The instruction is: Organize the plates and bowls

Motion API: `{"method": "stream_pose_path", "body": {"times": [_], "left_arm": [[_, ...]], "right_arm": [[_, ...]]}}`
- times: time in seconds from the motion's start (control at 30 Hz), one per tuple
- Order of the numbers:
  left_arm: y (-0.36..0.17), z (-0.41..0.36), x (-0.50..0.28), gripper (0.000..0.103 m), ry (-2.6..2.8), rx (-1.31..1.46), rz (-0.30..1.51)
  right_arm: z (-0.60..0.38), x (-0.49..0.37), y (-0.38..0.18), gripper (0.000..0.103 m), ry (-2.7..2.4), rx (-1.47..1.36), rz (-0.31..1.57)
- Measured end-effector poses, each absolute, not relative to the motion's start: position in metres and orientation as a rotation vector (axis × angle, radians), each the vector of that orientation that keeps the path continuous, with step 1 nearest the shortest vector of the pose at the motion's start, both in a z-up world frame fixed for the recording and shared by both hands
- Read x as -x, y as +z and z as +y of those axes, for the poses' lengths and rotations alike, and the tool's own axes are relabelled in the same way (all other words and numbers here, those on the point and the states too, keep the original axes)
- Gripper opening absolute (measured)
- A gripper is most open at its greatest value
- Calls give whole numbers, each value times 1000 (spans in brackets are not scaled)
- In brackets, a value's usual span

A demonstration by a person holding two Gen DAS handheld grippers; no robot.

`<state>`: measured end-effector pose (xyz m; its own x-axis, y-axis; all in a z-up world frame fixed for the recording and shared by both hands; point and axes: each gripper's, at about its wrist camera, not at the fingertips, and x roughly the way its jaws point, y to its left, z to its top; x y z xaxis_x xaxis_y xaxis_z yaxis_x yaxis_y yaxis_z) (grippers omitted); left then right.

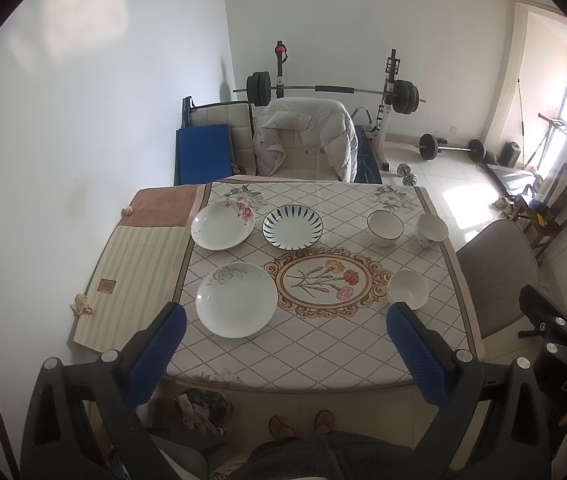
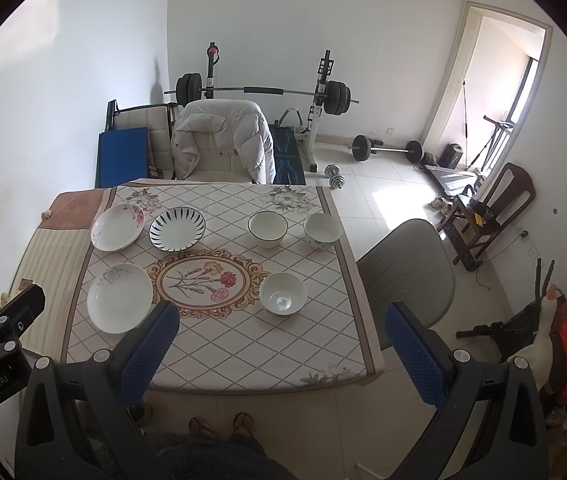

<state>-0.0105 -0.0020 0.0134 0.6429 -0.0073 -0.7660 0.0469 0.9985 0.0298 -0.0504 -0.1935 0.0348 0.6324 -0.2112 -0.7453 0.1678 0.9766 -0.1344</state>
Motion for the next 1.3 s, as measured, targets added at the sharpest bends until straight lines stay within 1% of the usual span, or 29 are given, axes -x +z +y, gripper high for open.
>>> {"method": "stream_pose_path", "body": {"times": [0.37, 0.53, 0.6, 0.7, 0.9, 1.13, 1.3], "left_arm": [[5, -3, 0, 103, -11, -49, 875], [-14, 6, -27, 103, 41, -26, 875], [-26, 12, -42, 103, 80, -28, 895], [-53, 29, -67, 103, 150, -29, 951], [-115, 75, -108, 103, 280, -3, 1064], [-194, 127, -163, 103, 316, -20, 1224], [-253, 167, -208, 103, 242, 26, 1341]], "right_arm": [[-194, 45, 32, 103, -225, 51, 854], [-202, 26, 17, 103, -265, 84, 795], [-204, 11, 4, 103, -241, 104, 803], [-205, -17, -25, 103, -161, 98, 877], [-195, -83, -106, 103, 51, -15, 1057], [-129, -165, -217, 103, 183, -11, 1236], [-74, -220, -286, 103, 231, -58, 1353]]}}
